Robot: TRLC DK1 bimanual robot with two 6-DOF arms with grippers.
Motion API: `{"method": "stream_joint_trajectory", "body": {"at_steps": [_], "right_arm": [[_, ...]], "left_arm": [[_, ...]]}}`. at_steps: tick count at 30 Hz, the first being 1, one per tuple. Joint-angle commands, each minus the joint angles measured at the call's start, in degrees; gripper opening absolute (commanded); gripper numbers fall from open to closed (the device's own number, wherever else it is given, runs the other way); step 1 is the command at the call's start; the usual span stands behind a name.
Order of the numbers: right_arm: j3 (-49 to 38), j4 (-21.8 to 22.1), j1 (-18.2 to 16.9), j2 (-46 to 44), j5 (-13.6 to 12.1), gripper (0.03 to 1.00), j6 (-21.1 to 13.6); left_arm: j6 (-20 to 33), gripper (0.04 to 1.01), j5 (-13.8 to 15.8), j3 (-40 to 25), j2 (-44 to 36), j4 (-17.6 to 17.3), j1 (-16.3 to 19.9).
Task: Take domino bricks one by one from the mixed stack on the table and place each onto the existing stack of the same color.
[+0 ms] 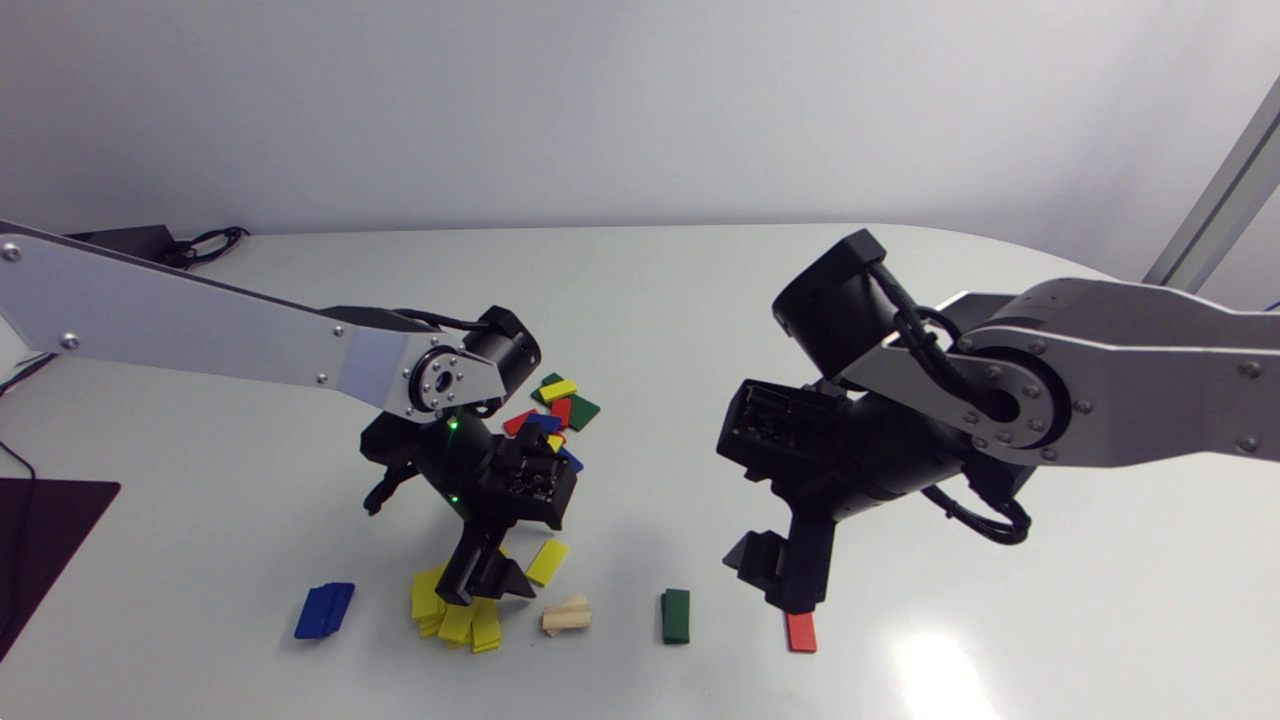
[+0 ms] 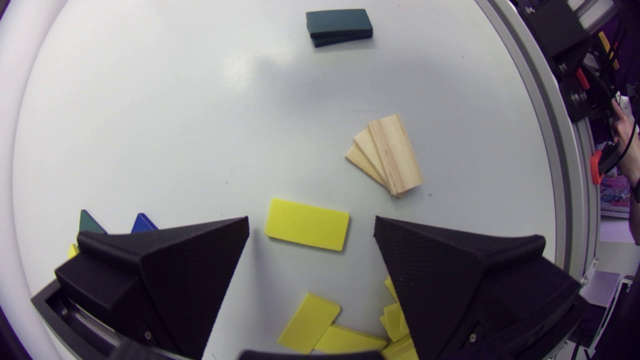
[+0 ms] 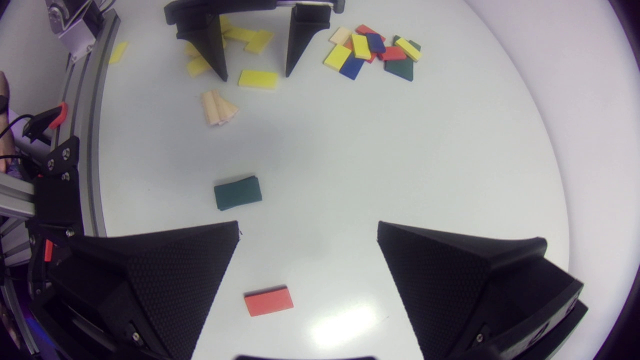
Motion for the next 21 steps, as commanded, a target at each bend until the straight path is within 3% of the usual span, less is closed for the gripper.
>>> {"method": "stream_joint_trajectory", "body": {"at_steps": [1, 10, 18, 21], "right_arm": [[-1.3, 0.3, -0.4, -0.3, -0.3, 0.970, 0.8], [-1.1, 0.3, -0.5, 0.0, -0.3, 0.970, 0.8], [-1.6, 0.6, -0.7, 0.0, -0.4, 0.970, 0.8], [-1.9, 0.7, -0.5, 0.0, -0.5, 0.970, 1.0]], "left_arm": [[2.3, 0.866, 0.2, -1.5, 2.2, 0.4, 0.5], [2.5, 0.761, 0.1, -1.0, 3.1, 0.6, 0.7], [2.8, 0.411, 0.1, -1.5, 3.5, 0.6, 0.9], [2.4, 0.374, 0.2, -1.2, 2.6, 0.5, 0.9]]}}
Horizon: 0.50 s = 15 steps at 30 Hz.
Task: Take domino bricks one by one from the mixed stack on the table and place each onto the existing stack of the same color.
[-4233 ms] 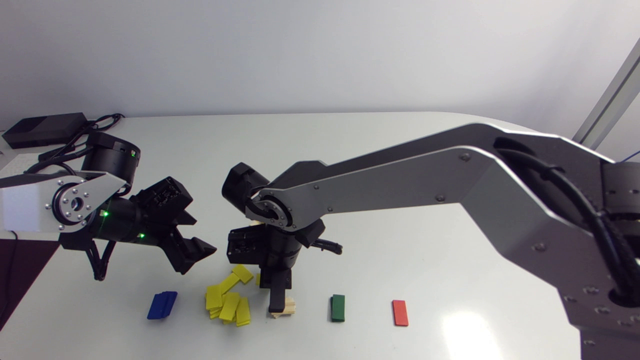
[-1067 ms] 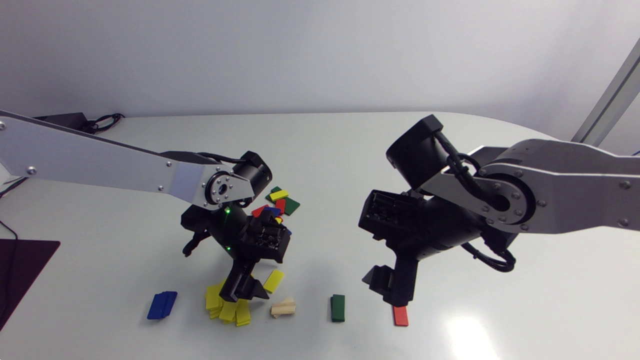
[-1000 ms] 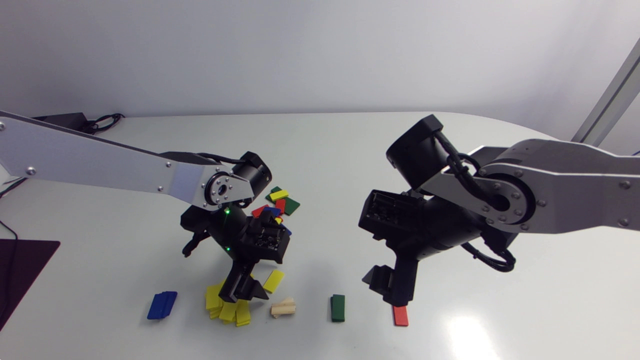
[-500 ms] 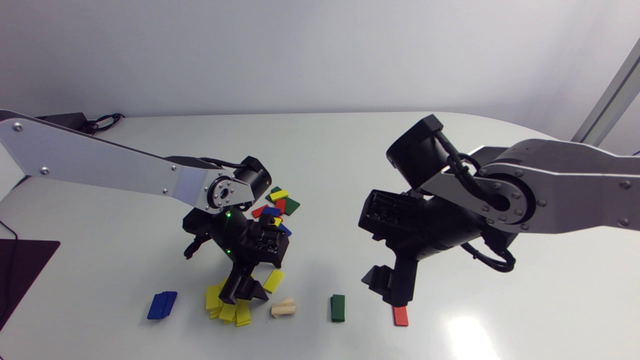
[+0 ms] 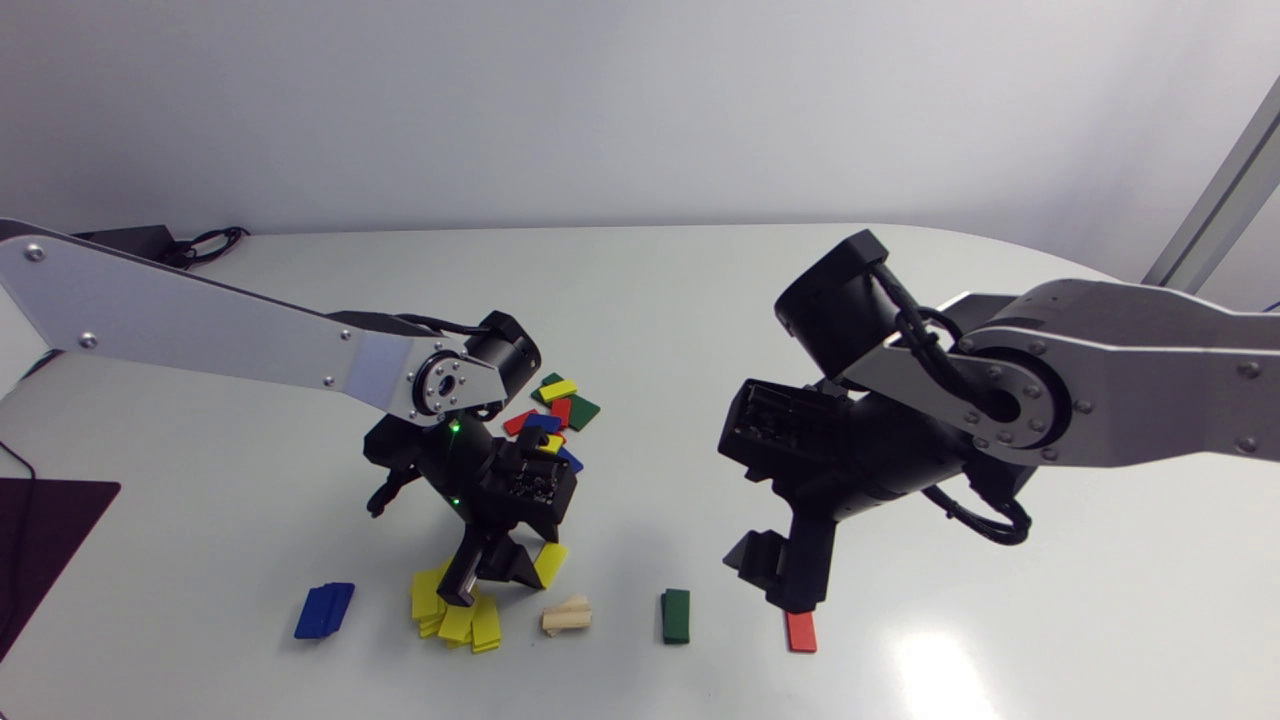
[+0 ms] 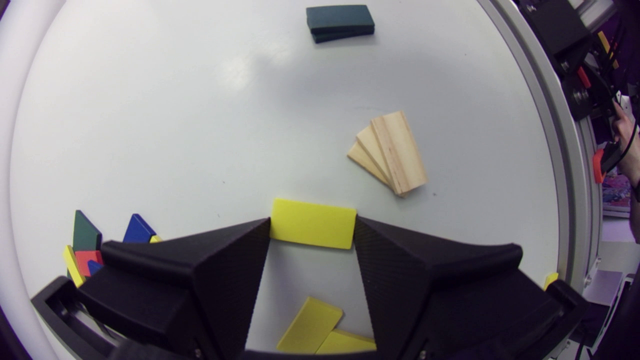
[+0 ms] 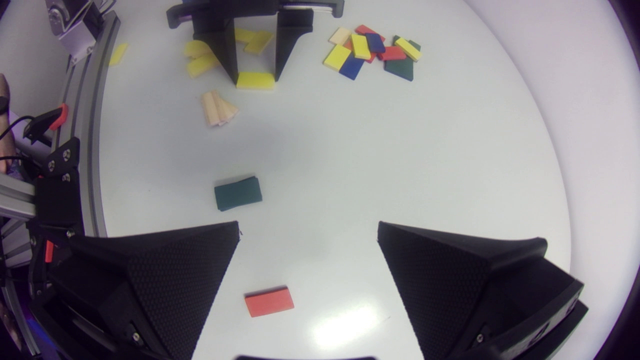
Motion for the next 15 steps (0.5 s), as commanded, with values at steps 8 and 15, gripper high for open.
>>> {"method": "stream_joint_trajectory", "body": {"at_steps": [8, 15], "right_arm": [[-2.7, 0.3, 0.2, -1.2, -0.2, 0.970, 1.4], [-4.3, 1.3, 1.1, -2.4, -0.4, 0.970, 2.0]], "left_arm": [[-0.2, 0.374, -0.1, 0.4, -5.2, -2.5, 2.7], [-6.6, 0.374, 0.1, -0.9, -14.7, -3.5, 7.8]]}}
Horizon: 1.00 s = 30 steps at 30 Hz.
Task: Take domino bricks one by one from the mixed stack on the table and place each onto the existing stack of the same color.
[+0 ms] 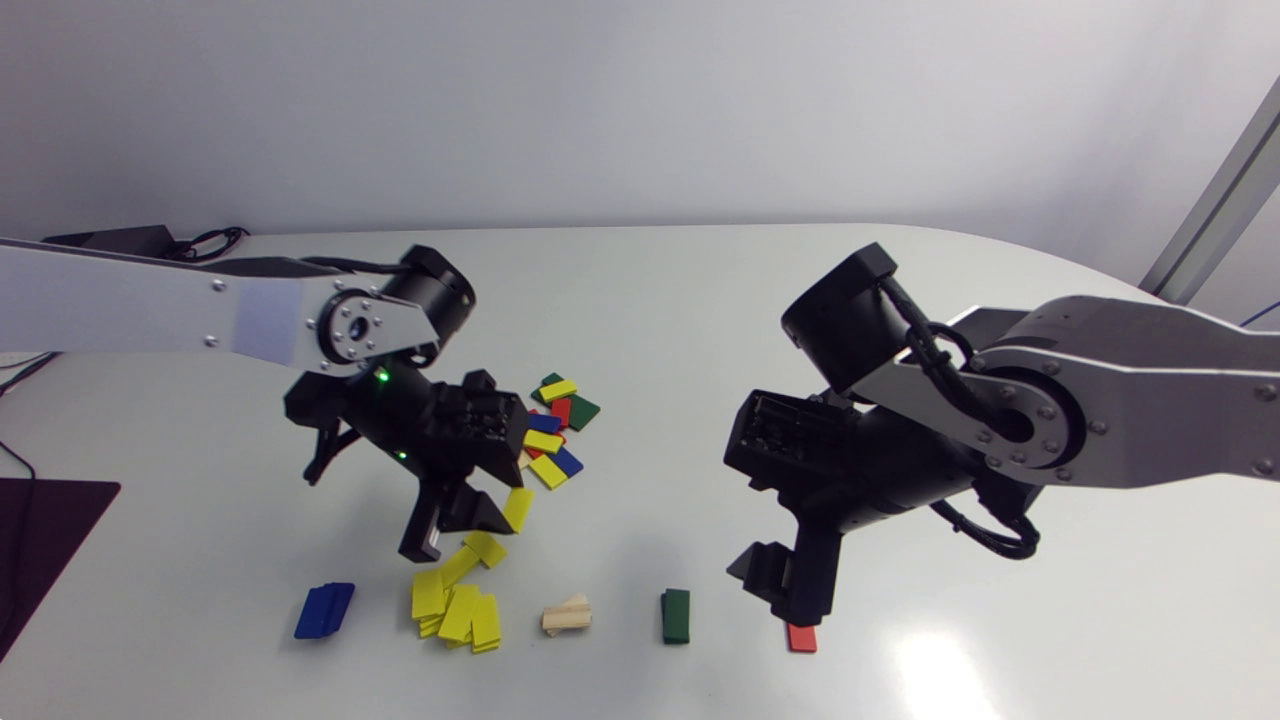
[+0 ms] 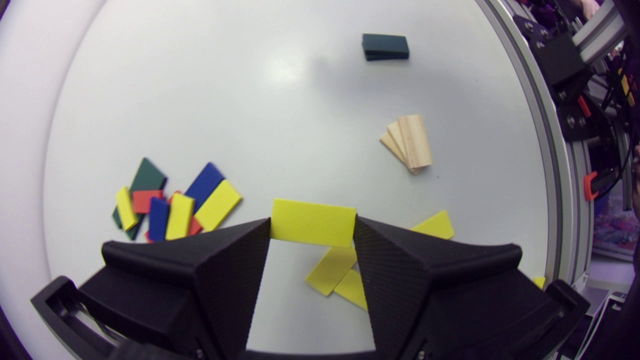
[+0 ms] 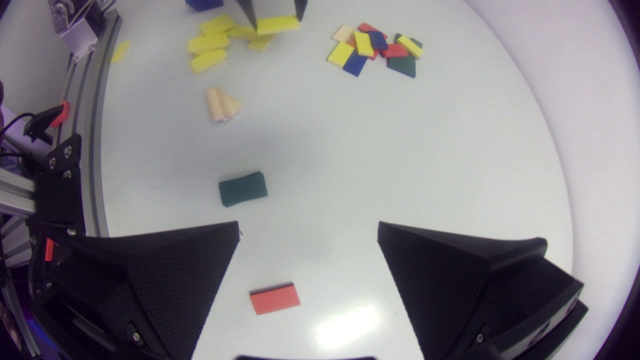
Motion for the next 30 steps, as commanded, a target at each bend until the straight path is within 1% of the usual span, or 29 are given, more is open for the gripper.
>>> {"method": "stream_joint_trajectory", "body": {"at_steps": [1, 4, 5, 7, 8, 10, 14, 15, 18, 21, 26, 30], "right_arm": [[-2.3, 0.4, 0.6, -1.0, -0.3, 0.970, 1.3], [-2.8, 0.5, 0.9, -1.7, -0.3, 0.970, 1.3], [-2.8, 0.5, 1.1, -1.8, -0.3, 0.970, 1.3], [-3.0, 0.5, 1.3, -2.4, -0.3, 0.970, 1.3], [-3.1, 0.5, 1.3, -2.6, -0.3, 0.970, 1.4], [-3.3, 0.4, 1.5, -3.1, -0.3, 0.970, 1.4], [-3.6, 0.3, 2.0, -4.1, -0.3, 0.970, 1.7], [-3.7, 0.3, 2.2, -4.1, -0.3, 0.970, 1.7], [-3.8, 0.5, 3.1, -4.2, -0.3, 0.970, 2.2], [-4.2, 0.8, 3.9, -4.4, -0.3, 0.970, 2.7], [-4.8, 0.9, 4.6, -5.0, -0.2, 0.970, 3.2], [-5.2, 0.6, 4.6, -5.9, -0.1, 0.970, 3.2]], "left_arm": [[-3.8, 0.374, 0.2, -1.6, -5.5, -0.7, 2.2], [-8.8, 0.372, 0.1, -4.1, -9.8, -0.2, 4.2], [-10.9, 0.374, 0.1, -5.3, -11.7, -0.2, 4.5], [-13.4, 0.374, -0.2, -8.8, -15.1, -0.1, 5.7], [-14.8, 0.374, -0.3, -10.7, -16.4, 0.6, 5.9], [-16.6, 0.374, -1.7, -14.7, -18.6, 1.7, 6.4], [-19.6, 0.374, -3.3, -23.9, -23.2, 6.6, 6.9], [-20.1, 0.374, -3.7, -25.5, -23.9, 7.9, 6.9], [-21.1, 0.374, -4.6, -28.1, -24.9, 9.2, 7.2], [-21.2, 0.374, -4.7, -30.0, -24.9, 10.3, 7.5], [-21.3, 0.374, -4.7, -31.2, -23.5, 12.9, 7.6], [-21.4, 0.379, -4.7, -31.2, -23.2, 12.9, 7.2]]}}
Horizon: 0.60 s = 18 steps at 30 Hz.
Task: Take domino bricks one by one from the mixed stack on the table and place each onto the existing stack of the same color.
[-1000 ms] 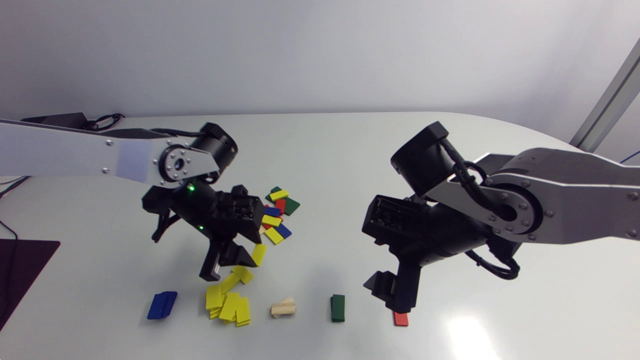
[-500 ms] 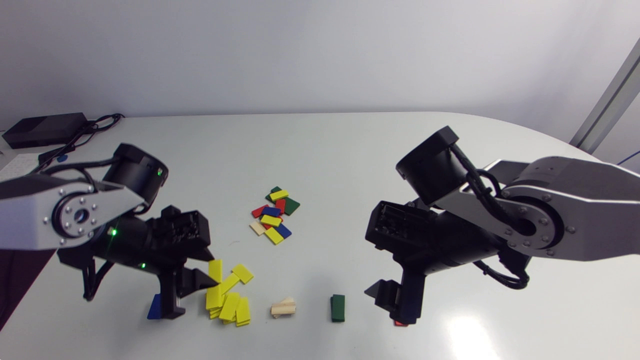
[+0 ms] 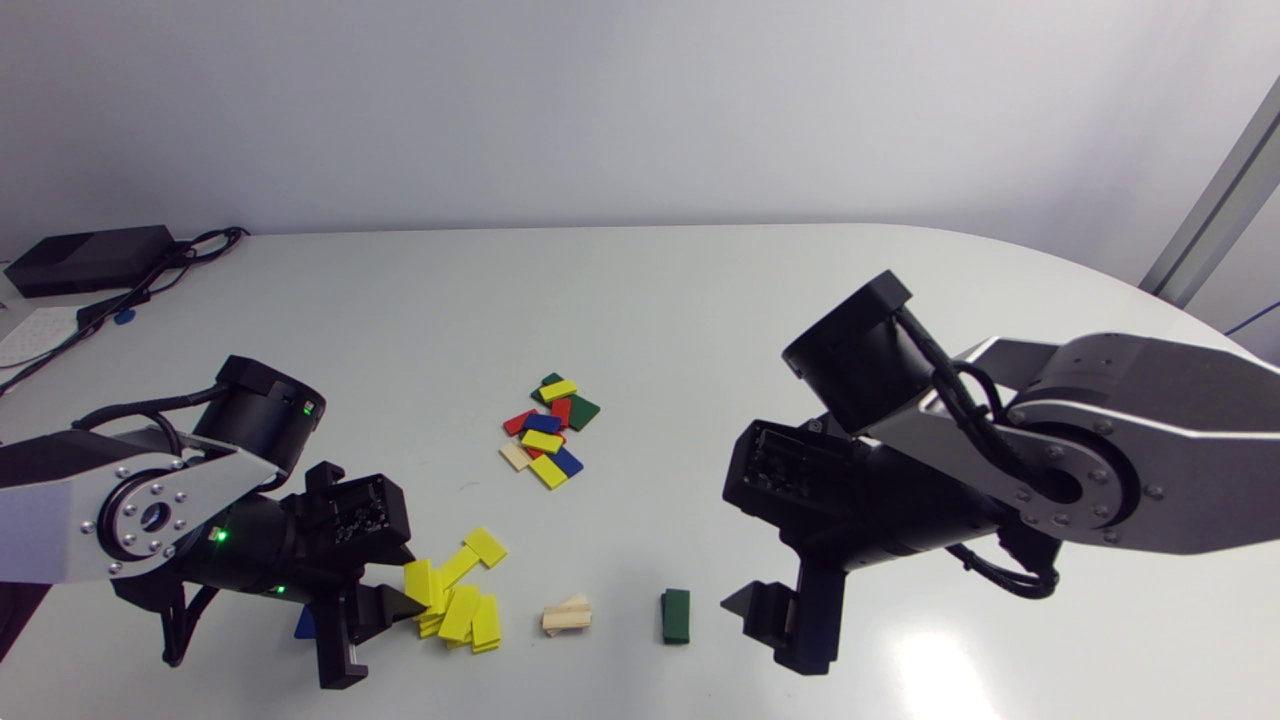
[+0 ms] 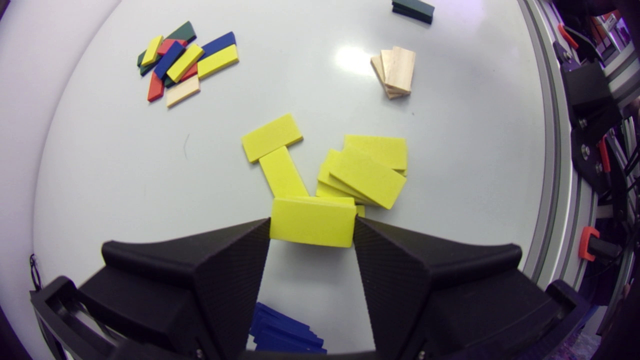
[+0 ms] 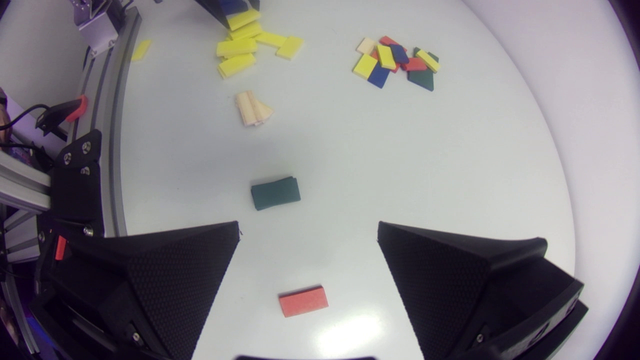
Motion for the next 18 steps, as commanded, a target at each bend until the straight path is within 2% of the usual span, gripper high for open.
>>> {"method": "stream_joint_trajectory", "body": {"at_steps": [1, 4, 12, 16, 18], "right_arm": [[-1.7, 0.1, 0.5, -1.2, 0.1, 0.970, 0.7], [-1.8, 0.0, 0.4, -1.7, 0.2, 0.970, 0.7], [-1.7, 0.4, -0.2, -1.4, 0.1, 0.970, 0.4], [-1.6, 0.4, -0.3, -1.0, 0.2, 0.970, 0.2], [-1.8, 0.4, -0.4, -0.9, 0.1, 0.970, 0.1]], "left_arm": [[-1.0, 0.382, -0.2, -1.4, 0.9, 0.5, -0.3], [-1.0, 0.387, -0.2, -1.4, 1.1, 0.6, -0.9], [-0.8, 0.677, -0.2, -1.6, 0.9, -0.2, -1.8], [-1.0, 0.770, -0.2, -1.4, 1.5, -0.1, -2.1], [-1.0, 0.787, -0.2, -1.3, 2.0, -0.1, -2.1]]}}
